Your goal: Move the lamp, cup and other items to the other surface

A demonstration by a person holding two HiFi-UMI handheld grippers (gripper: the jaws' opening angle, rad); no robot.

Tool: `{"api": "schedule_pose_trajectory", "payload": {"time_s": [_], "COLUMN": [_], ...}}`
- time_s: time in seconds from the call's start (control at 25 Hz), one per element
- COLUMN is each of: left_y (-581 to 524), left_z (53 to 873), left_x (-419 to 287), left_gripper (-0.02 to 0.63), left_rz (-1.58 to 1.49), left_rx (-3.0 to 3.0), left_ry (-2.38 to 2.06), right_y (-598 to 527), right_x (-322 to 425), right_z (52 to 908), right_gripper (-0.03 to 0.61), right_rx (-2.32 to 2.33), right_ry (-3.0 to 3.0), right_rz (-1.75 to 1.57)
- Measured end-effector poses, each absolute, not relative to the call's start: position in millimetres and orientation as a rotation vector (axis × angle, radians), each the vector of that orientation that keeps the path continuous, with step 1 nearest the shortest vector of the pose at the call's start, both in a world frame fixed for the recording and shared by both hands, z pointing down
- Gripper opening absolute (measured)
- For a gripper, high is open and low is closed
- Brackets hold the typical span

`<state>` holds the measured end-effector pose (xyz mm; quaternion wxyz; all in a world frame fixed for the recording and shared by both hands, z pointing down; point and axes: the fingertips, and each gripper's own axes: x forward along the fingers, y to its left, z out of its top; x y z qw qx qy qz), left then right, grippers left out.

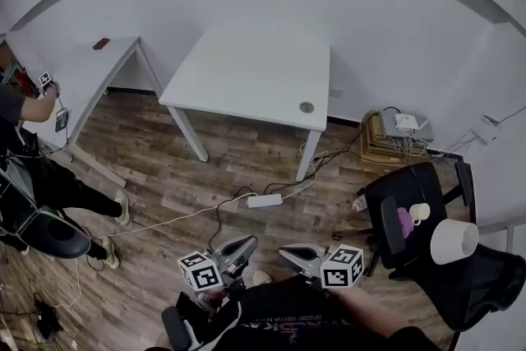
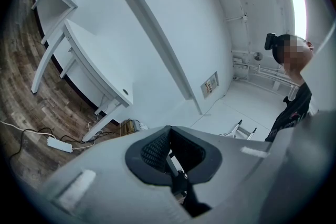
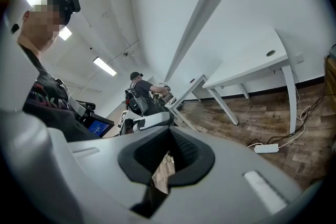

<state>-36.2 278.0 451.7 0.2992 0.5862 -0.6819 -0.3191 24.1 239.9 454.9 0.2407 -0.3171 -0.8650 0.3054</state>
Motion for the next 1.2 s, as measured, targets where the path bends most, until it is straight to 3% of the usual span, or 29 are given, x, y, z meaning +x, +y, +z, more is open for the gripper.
{"api": "schedule_pose_trajectory", "payload": {"time_s": [1.2], "left_y": [290.5], "left_z": [453.9], "left_x": [-30.9], "left_gripper": [-0.002], "left_rz": [-0.845], "left_rx": [1.572], "left_ry": [-1.786], "right_y": [253.8], "right_x": [26.1], "right_z": [447.8], "right_gripper": [0.003], "right_rx": [-0.837], "right_ry": [-2.444], "right_rz": [0.724]}}
